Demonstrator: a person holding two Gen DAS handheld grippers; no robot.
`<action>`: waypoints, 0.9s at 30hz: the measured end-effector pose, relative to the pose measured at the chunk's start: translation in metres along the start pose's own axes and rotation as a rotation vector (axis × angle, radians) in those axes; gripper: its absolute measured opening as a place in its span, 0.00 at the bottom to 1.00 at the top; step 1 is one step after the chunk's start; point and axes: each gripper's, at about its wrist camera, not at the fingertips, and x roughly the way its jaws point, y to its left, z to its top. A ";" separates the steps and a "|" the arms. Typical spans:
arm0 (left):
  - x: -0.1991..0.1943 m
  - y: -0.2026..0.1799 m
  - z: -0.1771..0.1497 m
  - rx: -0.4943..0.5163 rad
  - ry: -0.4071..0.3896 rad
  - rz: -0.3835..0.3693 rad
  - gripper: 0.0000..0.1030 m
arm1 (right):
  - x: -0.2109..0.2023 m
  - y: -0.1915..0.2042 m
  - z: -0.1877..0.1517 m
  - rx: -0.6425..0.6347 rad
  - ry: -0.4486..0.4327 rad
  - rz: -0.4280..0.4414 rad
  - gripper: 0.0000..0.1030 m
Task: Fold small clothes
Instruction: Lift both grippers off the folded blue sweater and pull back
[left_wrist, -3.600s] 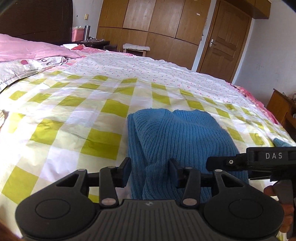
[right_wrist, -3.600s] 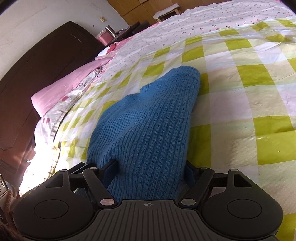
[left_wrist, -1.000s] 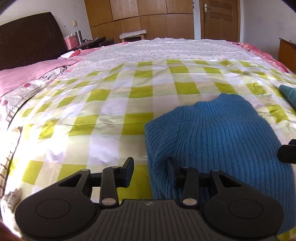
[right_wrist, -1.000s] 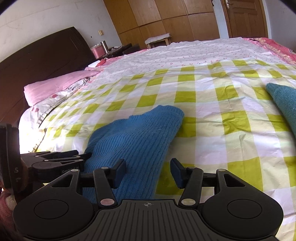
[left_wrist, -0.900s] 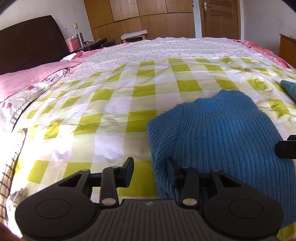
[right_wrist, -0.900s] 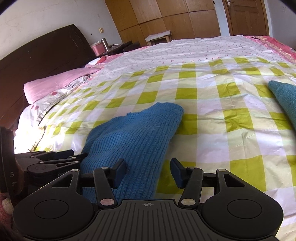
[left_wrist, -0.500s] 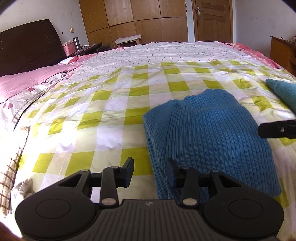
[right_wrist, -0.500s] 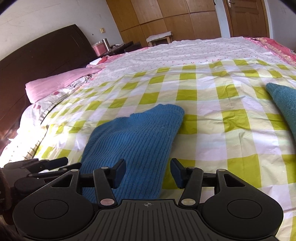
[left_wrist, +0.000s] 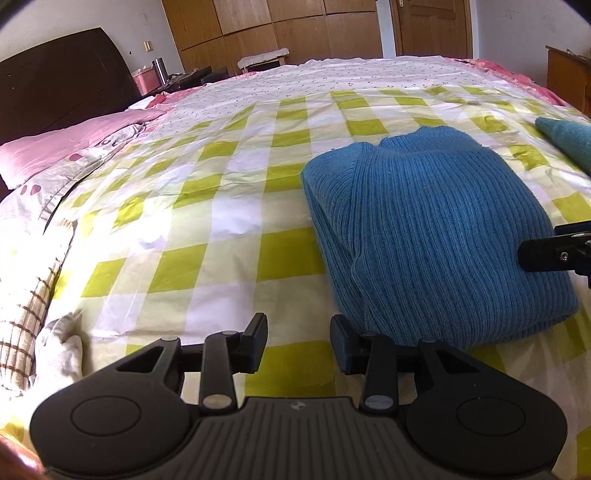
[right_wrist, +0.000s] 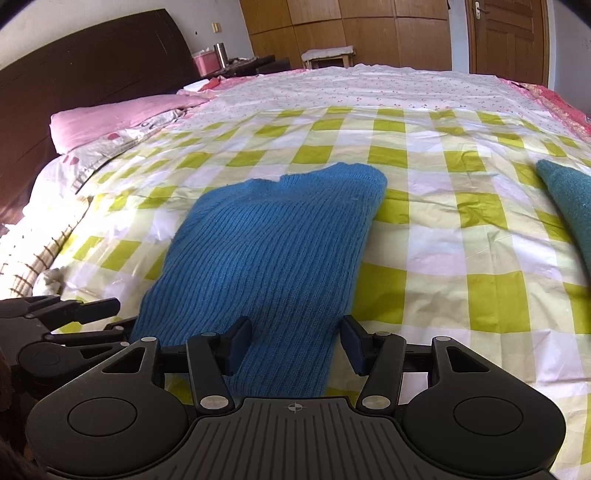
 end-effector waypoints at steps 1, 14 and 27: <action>-0.002 -0.001 -0.001 0.004 -0.006 0.001 0.43 | -0.001 0.001 -0.002 0.000 -0.001 -0.006 0.51; -0.026 -0.010 -0.015 0.008 -0.080 0.013 0.47 | -0.018 0.003 -0.031 0.029 -0.023 -0.079 0.51; -0.030 -0.017 -0.021 0.022 -0.090 0.042 0.53 | -0.022 0.014 -0.041 0.001 -0.041 -0.103 0.52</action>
